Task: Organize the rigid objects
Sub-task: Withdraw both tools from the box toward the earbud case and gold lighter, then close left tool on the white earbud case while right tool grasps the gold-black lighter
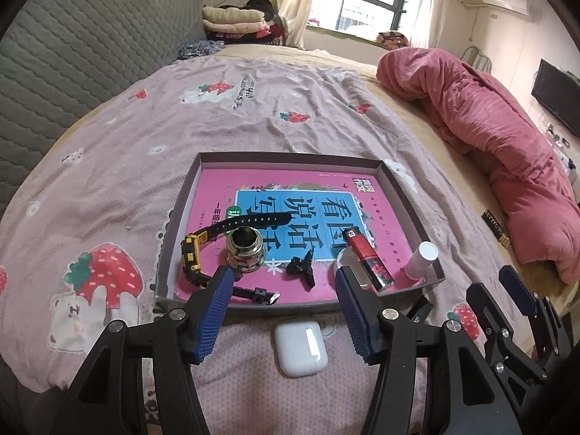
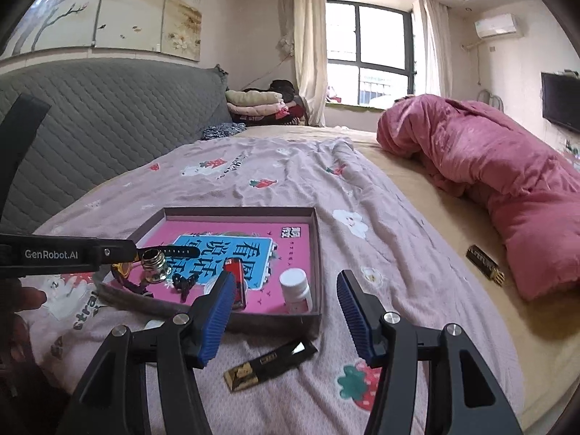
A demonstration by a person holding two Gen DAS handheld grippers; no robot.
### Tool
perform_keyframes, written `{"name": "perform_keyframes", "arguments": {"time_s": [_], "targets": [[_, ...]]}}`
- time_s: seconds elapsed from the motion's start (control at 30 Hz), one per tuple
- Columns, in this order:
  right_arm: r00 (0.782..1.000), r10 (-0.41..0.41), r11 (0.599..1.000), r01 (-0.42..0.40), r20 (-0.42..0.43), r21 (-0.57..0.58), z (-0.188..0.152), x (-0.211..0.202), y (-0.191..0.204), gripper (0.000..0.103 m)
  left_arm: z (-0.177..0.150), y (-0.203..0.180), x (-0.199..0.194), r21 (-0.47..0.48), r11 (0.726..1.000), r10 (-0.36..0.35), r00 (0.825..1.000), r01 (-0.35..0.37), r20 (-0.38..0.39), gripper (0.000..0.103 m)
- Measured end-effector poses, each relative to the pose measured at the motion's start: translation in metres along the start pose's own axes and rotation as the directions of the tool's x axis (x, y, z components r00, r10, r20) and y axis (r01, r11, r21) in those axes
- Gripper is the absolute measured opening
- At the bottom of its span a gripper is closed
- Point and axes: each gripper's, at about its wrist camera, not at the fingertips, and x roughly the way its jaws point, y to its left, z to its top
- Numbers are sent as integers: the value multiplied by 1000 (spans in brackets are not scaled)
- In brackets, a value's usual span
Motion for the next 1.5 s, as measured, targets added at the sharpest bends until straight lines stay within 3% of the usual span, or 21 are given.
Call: {"name": "perform_keyframes", "arguments": {"time_s": [0.33,0.9,1.5], "targets": [[996,-13,997,20,-85,80,-13,-8,-17,57,-17,-1,-11,17,999,-31,999,31,-21,60],[989,35,996,-23,-144,83,-17,-21,4,57,-37,-4,-23,22,999,-45,997,46,-57,60],[976,42,996,-23,-215,90,-29,-1,6,57,-60,-3,5,29,999,-42,990,46,-137,60]]}}
